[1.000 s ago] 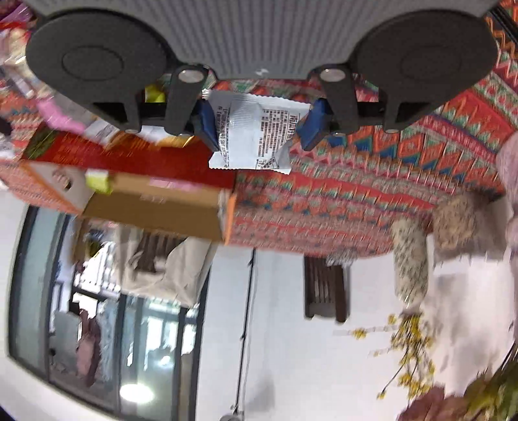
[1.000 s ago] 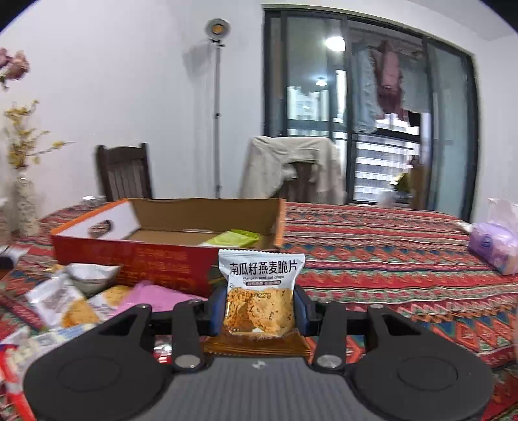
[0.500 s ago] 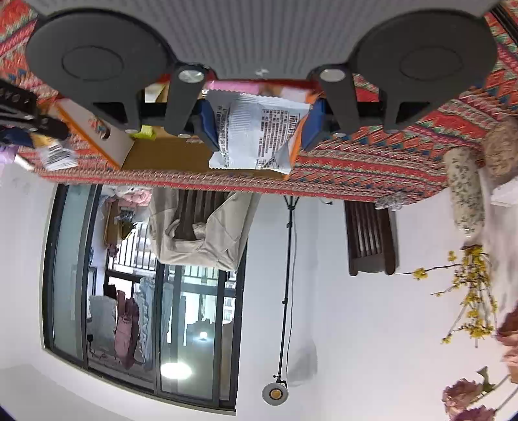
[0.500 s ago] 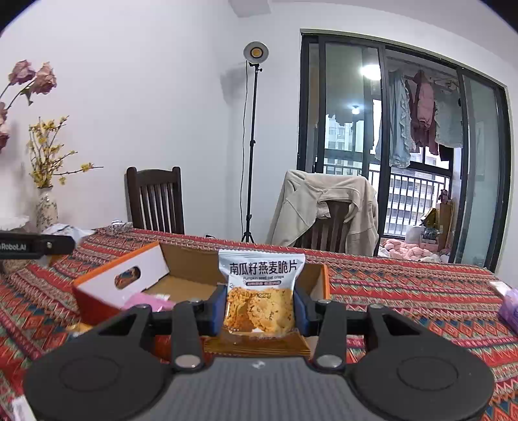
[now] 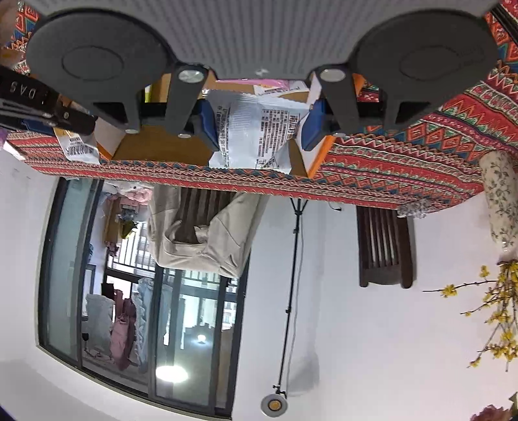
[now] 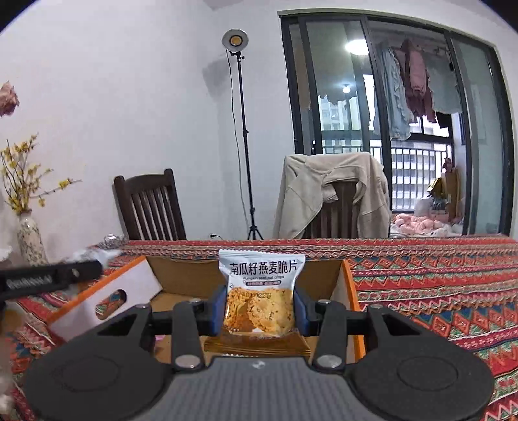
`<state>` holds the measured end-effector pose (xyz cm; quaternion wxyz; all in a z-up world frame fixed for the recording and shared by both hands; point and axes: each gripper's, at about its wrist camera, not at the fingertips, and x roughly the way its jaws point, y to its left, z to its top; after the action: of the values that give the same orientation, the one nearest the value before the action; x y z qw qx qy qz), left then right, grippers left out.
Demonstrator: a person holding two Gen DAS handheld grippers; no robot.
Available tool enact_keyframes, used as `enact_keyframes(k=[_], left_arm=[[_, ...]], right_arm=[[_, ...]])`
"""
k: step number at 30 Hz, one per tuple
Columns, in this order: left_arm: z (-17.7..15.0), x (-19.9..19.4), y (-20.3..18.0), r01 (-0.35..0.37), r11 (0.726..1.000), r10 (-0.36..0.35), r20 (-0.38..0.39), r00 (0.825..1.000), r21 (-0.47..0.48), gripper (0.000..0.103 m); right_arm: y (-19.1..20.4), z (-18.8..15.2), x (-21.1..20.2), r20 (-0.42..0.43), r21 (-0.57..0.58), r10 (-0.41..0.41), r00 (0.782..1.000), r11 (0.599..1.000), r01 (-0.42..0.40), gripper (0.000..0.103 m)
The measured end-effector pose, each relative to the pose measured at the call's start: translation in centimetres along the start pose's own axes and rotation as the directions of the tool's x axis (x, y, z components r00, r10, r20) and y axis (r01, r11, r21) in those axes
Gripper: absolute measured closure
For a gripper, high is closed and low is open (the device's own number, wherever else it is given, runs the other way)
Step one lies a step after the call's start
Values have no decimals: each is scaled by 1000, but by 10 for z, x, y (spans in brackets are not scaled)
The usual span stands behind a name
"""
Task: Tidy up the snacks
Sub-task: 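Open both tools over the box to drop the packets inside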
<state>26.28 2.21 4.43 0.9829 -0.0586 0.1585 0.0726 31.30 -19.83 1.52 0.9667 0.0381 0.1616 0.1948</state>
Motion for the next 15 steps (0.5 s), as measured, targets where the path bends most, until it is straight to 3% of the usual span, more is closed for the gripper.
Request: enact_keyframes(k=[7, 8, 9, 10, 11, 12, 15], left_arm=[[-8, 6, 5, 43, 999, -43, -17, 999, -9, 45], [-8, 5, 7, 45, 999, -45, -16, 999, -17, 31], [-8, 4, 9, 41, 999, -41, -12, 999, -30, 12], [-9, 2, 12, 31, 999, -31, 5, 1000, -43, 6], [-10, 0, 13, 17, 999, -16, 24, 1000, -50, 0], [-9, -2, 14, 6, 999, -4, 33, 999, -51, 0], [-9, -2, 17, -7, 998, 8, 26, 1000, -70, 0]], right_arm=[[2, -5, 4, -32, -17, -10, 999, 1000, 10, 60], [1, -6, 5, -40, -13, -11, 999, 1000, 11, 60], [0, -7, 5, -41, -5, -13, 999, 1000, 13, 49], [-2, -8, 5, -45, 5, -9, 999, 1000, 10, 40], [-4, -8, 4, -45, 19, -8, 999, 1000, 8, 20], [-6, -9, 3, -41, 30, -7, 999, 1000, 9, 6], [-8, -9, -2, -32, 45, 5, 999, 999, -3, 5]])
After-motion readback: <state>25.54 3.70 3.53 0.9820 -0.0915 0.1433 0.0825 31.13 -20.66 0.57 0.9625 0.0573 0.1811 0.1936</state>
